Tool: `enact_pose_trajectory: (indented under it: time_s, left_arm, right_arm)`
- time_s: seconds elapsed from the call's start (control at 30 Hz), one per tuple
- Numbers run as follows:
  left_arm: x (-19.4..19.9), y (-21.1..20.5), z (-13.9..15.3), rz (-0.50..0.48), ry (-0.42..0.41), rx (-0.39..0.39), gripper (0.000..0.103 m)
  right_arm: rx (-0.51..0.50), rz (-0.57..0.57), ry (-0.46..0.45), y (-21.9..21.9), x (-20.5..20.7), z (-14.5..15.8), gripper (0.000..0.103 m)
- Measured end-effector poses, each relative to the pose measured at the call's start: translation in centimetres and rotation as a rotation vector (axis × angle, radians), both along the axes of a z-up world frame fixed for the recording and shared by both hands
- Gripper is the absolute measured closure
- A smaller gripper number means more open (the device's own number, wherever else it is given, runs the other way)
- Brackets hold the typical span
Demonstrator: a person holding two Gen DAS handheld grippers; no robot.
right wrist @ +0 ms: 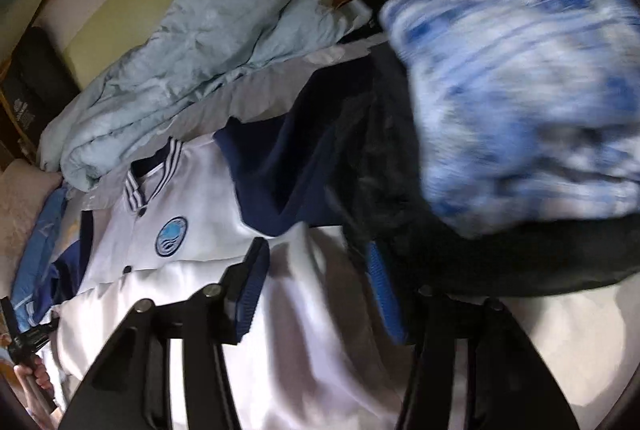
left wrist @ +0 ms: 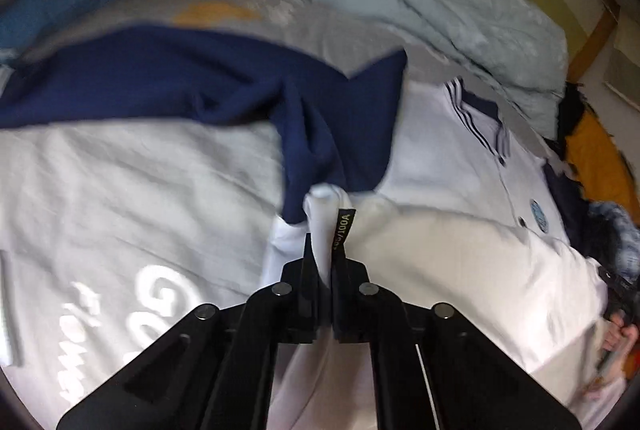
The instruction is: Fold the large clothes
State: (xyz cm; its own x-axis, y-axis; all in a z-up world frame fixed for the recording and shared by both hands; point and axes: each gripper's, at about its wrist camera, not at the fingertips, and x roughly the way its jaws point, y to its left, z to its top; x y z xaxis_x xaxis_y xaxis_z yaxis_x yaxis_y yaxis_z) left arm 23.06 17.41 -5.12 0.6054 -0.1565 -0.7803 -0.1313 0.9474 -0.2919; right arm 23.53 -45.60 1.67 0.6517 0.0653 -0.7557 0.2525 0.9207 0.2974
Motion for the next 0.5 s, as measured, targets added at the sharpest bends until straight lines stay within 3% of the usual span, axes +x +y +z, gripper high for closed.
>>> enact_pose_trajectory:
  time_s: [0.03, 0.17, 0.23, 0.37, 0.47, 0.5]
  left_arm:
    - [-0.3, 0.0, 0.5, 0.017, -0.013, 0.016, 0.098]
    - [-1.4, -0.4, 1.5, 0.085, -0.042, 0.1, 0.098]
    - [-1.0, -1.1, 0.8, 0.071, -0.013, 0.178, 0.098]
    - [-0.6, -2.3, -0.9, 0.043, 0.027, 0.258, 0.097]
    - [-1.6, -3.9, 0.1, 0.027, -0.045, 0.4, 0.086]
    - [-2.2, -4.1, 0.8, 0.046, -0.067, 0.421, 0.069]
  right_arm:
    - [0.006, 0.022, 0.028, 0.3, 0.4, -0.5, 0.098]
    - [-0.114, -0.053, 0.005, 0.8, -0.4, -0.2, 0.099]
    - [-0.129, -0.064, 0.012, 0.7, -0.5, -0.3, 0.099]
    - [-0.182, -0.071, 0.122, 0.9, 0.6, -2.6, 0.098]
    - [-0.194, -0.077, 0.12, 1.0, 0.4, -2.6, 0.095]
    - [-0.204, -0.077, 0.104, 1.2, 0.1, -2.0, 0.091]
